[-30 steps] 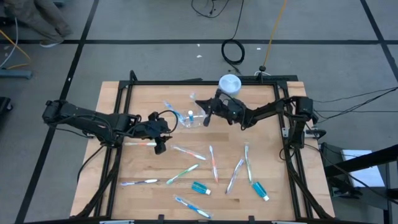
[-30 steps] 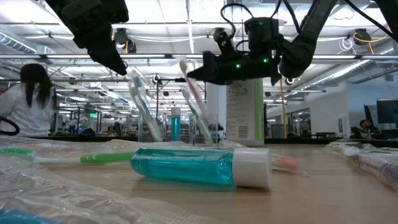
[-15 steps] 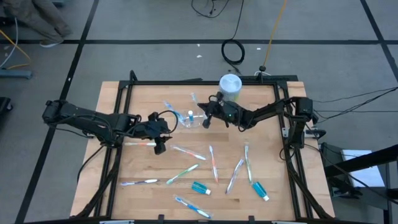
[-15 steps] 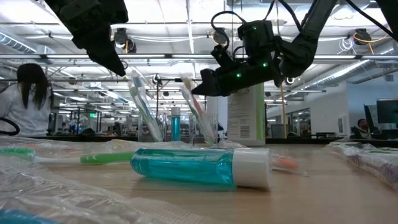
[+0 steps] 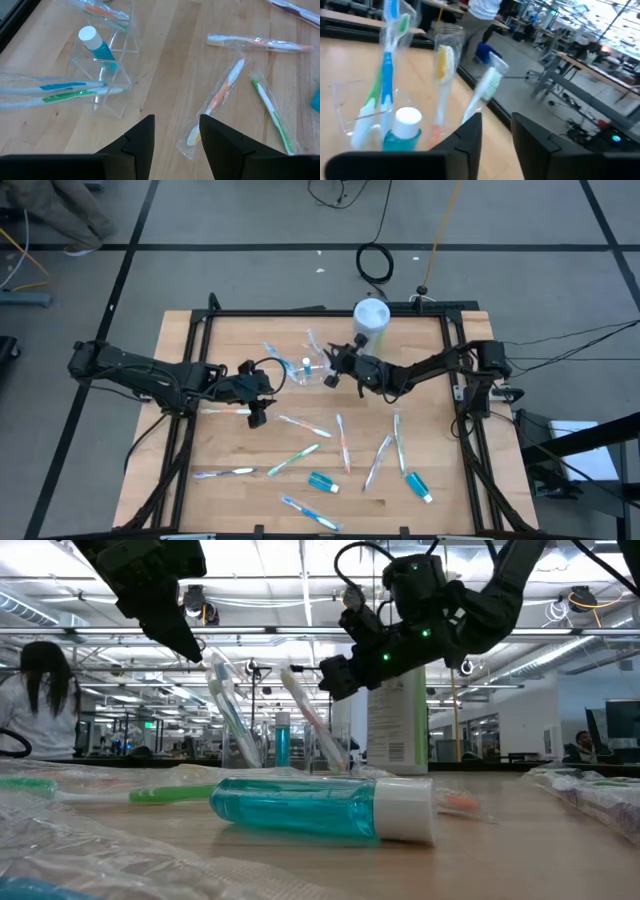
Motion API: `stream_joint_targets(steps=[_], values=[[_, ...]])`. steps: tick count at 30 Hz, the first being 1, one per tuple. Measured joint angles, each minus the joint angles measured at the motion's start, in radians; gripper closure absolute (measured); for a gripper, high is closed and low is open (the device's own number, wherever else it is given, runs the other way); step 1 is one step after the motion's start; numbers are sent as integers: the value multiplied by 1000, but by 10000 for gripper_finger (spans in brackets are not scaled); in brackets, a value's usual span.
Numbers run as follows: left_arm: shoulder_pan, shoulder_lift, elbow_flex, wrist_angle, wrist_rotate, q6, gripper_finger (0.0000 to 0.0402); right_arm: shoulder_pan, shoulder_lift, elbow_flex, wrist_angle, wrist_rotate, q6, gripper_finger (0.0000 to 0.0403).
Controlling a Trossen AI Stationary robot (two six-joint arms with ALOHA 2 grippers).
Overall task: Pick & Place toothbrushing station
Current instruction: Put the orange toothbrush into the transparent organizer
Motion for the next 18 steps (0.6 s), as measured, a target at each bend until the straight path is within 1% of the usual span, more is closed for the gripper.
stream_joint_targets(steps=[5,8,10,13,16,18], values=[[0,0,0,0,1,0,240,52,-66,0,-89,-7,74,268],[0,0,0,0,1,0,240,93,-147,-1,-260,-8,80,261],[0,0,0,0,0,0,240,123,-209,0,-388,-16,119,260],[0,0,0,2,0,0,240,163,-315,0,-630,-105,257,261],[0,0,0,3,0,-6,240,188,-403,0,-815,-260,413,265],[0,0,0,6,0,-20,240,203,-446,0,-904,-365,487,269]])
